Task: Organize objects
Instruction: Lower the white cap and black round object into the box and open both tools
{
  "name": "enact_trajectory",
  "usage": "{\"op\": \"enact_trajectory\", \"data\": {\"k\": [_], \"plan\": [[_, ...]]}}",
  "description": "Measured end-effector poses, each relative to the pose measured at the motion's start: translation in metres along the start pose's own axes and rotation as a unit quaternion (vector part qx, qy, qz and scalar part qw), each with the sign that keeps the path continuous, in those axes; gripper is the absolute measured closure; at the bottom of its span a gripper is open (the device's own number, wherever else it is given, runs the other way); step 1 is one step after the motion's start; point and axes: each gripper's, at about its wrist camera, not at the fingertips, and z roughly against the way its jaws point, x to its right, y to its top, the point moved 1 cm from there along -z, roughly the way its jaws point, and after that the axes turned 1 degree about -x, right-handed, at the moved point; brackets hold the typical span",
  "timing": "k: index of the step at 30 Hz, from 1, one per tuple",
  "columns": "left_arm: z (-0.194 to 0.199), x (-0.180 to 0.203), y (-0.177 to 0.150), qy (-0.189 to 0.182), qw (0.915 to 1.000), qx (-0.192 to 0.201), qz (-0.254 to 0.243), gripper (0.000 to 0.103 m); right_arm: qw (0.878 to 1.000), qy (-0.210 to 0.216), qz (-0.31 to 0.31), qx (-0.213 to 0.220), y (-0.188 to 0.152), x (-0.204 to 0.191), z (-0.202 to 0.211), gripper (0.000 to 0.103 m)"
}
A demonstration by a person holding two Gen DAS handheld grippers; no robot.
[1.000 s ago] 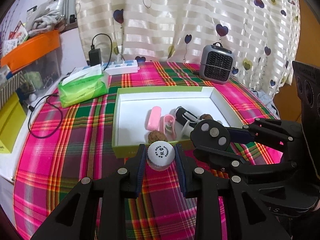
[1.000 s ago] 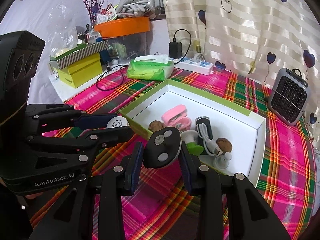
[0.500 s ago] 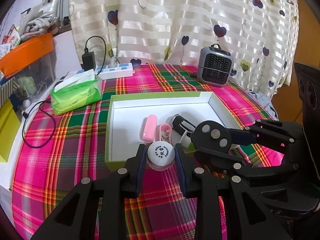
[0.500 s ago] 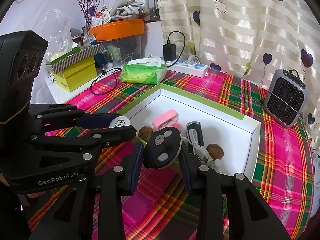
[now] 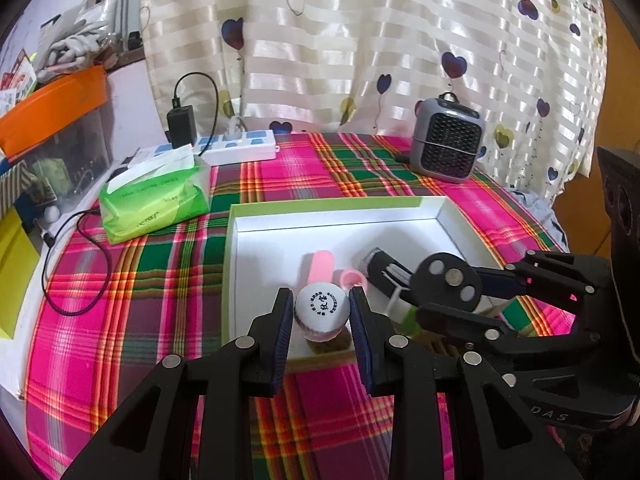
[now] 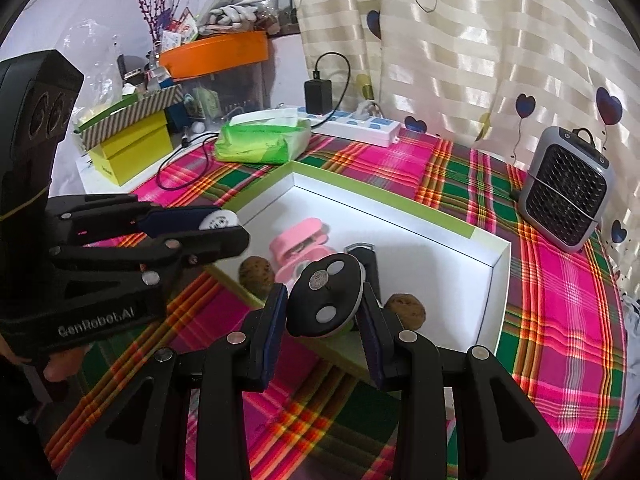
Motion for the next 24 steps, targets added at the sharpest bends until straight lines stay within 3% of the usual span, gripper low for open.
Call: {"op": "enact_trajectory", "data": {"k": [24], "plan": [[-0.034,-0.012,-0.002,0.004,0.9997,-0.025,0.001,0.077,1.000,-0.007,-0.003,-0.012,0.000,0.008,-0.018,0.067]]}}
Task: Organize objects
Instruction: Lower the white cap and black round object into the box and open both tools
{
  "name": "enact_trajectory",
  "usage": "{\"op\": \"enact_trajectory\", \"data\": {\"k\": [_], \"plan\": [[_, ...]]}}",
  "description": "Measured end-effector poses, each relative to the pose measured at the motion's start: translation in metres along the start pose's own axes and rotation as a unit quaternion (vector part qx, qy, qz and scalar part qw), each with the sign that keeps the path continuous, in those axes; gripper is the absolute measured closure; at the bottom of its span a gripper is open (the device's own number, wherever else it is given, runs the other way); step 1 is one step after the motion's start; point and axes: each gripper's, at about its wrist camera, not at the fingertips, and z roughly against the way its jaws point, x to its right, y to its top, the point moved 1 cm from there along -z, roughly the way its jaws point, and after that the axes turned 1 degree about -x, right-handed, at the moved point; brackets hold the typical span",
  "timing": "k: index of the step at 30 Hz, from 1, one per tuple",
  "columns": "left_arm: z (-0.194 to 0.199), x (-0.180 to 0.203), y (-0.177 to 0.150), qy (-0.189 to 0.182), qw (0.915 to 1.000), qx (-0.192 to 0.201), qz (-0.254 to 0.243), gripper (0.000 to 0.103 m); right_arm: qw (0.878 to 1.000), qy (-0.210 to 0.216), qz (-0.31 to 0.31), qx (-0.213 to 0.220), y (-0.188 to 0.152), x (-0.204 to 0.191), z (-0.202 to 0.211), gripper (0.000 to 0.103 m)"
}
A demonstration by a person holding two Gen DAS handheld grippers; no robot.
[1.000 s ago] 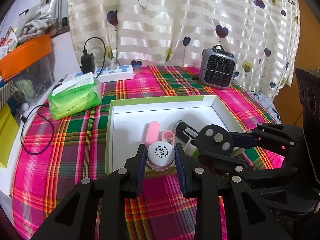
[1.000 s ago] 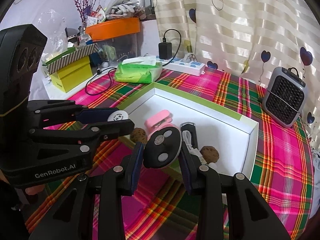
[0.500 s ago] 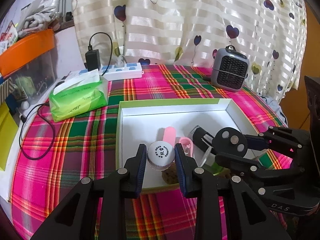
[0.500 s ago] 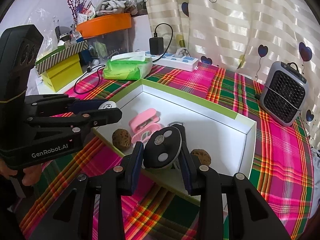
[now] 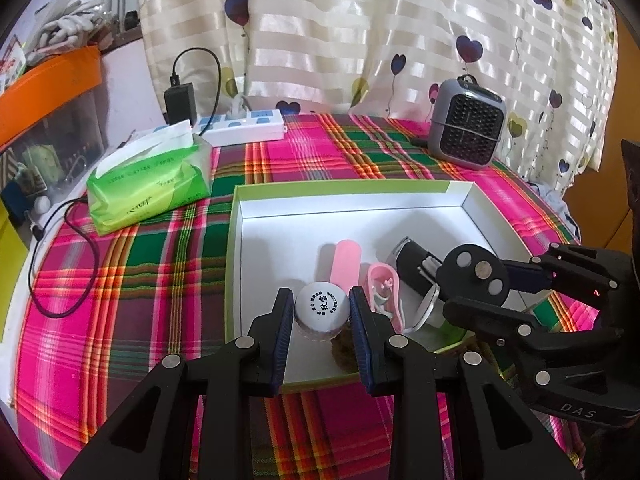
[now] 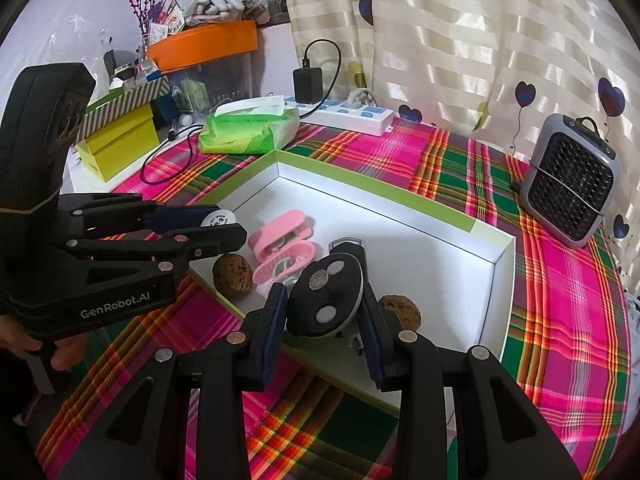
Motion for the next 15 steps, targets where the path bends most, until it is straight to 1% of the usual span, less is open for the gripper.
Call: {"op": "enact_trajectory", "data": {"k": [15], "plan": [[-0.0081,-0.0050,-0.0004,-0.003,0.9999,-0.009,0.007,0.077,1.000,-0.012,-0.008,0.003,-0.0008,0.0046,0.0012,0.066]]}}
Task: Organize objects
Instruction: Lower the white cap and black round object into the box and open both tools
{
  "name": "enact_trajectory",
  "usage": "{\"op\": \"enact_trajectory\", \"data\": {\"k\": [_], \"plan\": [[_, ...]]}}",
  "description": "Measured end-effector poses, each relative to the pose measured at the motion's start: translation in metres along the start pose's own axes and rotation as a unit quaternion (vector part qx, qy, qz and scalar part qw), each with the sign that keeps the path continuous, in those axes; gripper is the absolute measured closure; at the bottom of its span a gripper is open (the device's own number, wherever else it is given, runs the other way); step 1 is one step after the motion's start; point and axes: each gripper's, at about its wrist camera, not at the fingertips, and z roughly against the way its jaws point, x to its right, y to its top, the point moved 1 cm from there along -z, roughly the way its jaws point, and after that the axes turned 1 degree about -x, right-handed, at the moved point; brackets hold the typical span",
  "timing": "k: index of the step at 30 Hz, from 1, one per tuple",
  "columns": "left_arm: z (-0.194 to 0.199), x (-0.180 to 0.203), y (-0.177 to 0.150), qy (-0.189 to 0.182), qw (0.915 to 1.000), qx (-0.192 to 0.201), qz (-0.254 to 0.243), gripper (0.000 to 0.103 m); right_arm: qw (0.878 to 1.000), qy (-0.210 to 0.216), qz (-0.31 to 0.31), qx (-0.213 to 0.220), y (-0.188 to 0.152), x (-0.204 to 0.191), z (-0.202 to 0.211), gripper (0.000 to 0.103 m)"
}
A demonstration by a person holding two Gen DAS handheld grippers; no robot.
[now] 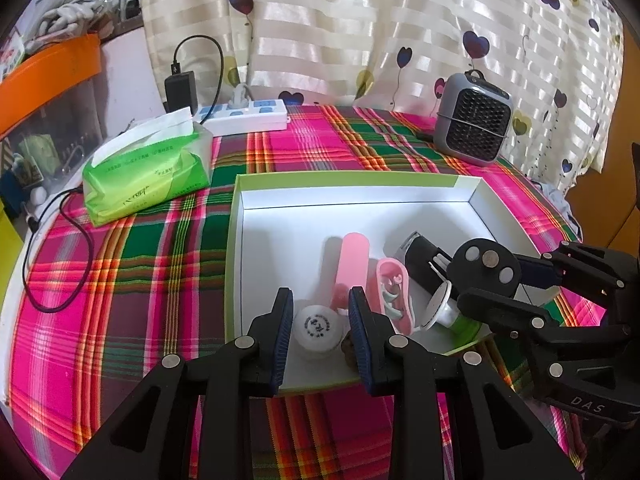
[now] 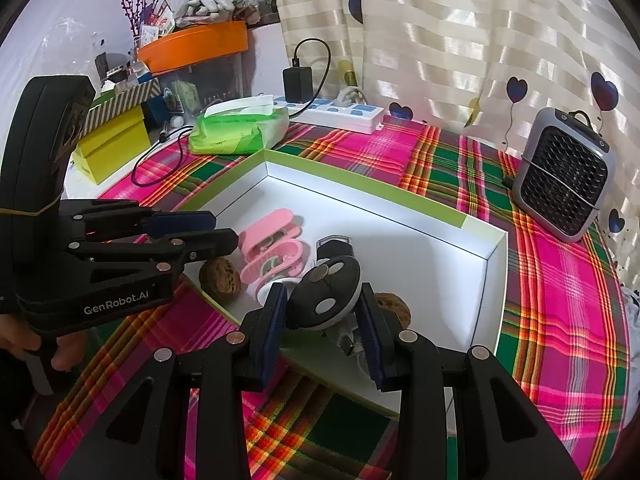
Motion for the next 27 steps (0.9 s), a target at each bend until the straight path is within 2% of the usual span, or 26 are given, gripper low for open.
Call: {"op": "enact_trajectory", "data": {"k": [8,27], "plan": [[0.001,0.002,-0.001,-0.005,1.0000,0.004,0.000,0.076,1.000,-0.003,0.005,0.017,0.001,-0.001,0.007,0.061],[0.033,0.006,-0.003,-0.009,0.9995,0.026,0.012,0.076,0.999,-0.023,-0.007,0.037,-0.005,-0.001,0.034,0.060]]}}
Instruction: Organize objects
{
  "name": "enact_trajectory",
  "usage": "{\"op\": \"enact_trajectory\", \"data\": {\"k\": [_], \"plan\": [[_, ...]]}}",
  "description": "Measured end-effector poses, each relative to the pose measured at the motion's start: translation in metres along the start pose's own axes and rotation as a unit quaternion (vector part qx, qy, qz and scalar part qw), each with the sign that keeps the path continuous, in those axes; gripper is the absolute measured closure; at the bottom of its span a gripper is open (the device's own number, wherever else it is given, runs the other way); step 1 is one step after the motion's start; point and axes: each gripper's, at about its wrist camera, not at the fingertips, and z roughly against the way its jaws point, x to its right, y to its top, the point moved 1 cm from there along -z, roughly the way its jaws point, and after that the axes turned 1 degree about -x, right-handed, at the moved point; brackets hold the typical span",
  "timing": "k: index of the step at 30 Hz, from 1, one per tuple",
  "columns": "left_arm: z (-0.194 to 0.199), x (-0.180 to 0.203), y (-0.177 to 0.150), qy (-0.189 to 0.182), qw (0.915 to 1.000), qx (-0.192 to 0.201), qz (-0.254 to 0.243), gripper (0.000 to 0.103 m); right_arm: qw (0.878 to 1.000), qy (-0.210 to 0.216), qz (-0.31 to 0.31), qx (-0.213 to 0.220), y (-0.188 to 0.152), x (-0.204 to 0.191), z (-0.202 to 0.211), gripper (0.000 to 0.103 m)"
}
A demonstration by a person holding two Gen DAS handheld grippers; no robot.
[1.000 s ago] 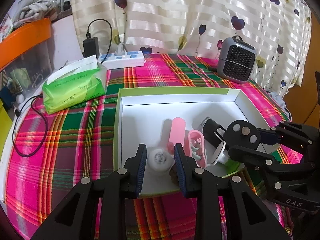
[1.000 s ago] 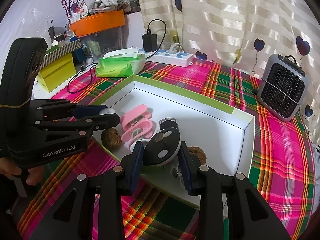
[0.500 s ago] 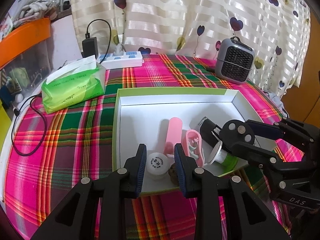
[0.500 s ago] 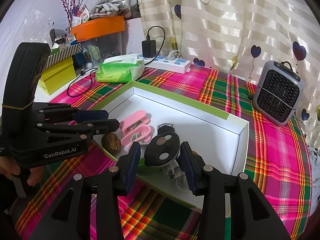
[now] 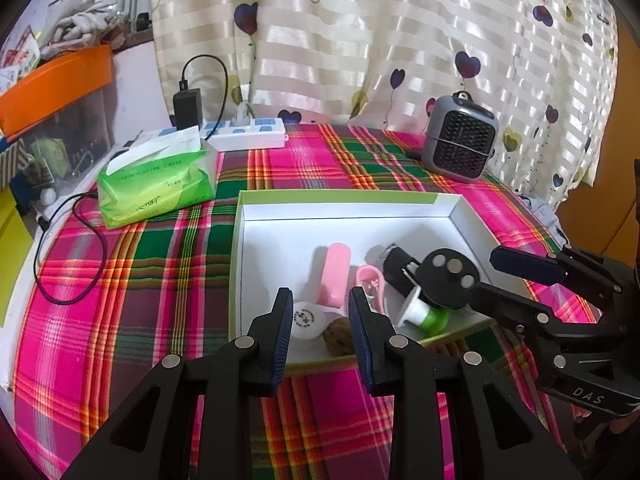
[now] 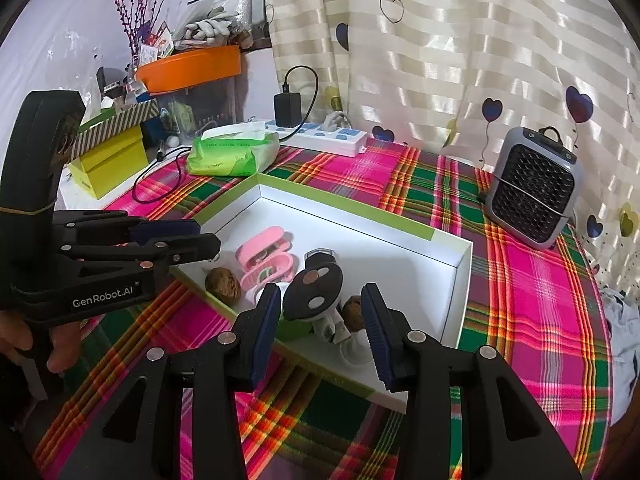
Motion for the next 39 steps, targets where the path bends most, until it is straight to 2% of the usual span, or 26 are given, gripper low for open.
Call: {"op": "enact_trajectory", "data": {"k": [19,29,39], "plan": [[0.028,0.029,-0.029,-0.001,0.9999,-0.004,-0.016,0.076,1.000,0.007,-0.024,-0.004,-0.021,-0.020,0.027,0.060],[0.021,0.047,-0.044,0.005,0.9990,-0.023,-0.039,0.076,0.998,0.011,-0.043,-0.034,-0.038,-0.022,0.021,0.060],[0.006,0.044,-0.048,0.023,0.9984,-0.042,-0.031,0.076,0.997,0.001,-0.058,-0.055,-0.041,-0.018,0.006,0.060]]}}
